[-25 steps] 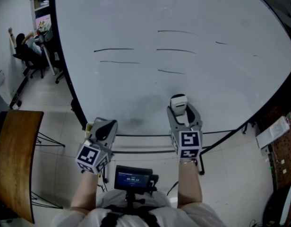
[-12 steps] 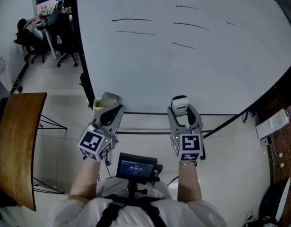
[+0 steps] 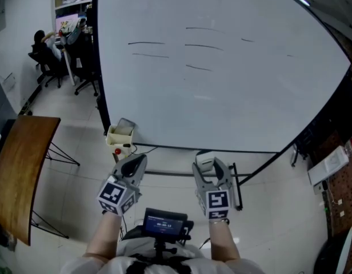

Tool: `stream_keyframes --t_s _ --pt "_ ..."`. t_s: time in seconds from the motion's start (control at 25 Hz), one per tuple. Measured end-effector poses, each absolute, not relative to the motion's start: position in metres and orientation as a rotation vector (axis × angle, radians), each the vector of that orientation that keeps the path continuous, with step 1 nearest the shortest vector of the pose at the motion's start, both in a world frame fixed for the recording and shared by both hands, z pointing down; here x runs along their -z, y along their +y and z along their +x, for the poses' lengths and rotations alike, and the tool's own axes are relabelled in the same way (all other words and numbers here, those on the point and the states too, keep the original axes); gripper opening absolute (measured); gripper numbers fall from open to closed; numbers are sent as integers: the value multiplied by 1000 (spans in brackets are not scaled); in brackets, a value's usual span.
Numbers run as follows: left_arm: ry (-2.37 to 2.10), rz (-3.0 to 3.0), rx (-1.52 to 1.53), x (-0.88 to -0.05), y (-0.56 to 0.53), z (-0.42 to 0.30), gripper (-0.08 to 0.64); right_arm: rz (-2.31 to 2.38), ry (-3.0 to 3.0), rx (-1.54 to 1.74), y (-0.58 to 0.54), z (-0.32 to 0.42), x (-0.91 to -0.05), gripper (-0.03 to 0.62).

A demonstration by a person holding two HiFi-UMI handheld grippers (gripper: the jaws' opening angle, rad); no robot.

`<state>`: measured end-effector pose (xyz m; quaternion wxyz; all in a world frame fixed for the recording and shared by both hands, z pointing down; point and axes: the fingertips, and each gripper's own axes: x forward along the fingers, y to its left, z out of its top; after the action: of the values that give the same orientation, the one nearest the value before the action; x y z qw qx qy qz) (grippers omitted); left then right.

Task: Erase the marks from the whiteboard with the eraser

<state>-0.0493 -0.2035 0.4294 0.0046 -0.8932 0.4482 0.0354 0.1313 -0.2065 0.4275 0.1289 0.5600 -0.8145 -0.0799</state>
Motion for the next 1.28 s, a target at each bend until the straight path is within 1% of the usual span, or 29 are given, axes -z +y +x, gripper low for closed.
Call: stream_keyframes --t_s 0.2,0.56,1.0,1.28 --pt "1401 -2822 -74 -440 -147 -8 8 1578 -2414 192 -158 153 -440 272" --pt "1434 -2763 -39 -434 -86 17 8 1539 -2484 150 -97 166 -447 272" --pt "1341 -2726 -66 -396 -86 1 8 1642 -2517 139 -91 159 -421 272" --pt "1349 -2751 -170 -389 -94 -19 8 1648 -2554 94 -100 143 -415 271"
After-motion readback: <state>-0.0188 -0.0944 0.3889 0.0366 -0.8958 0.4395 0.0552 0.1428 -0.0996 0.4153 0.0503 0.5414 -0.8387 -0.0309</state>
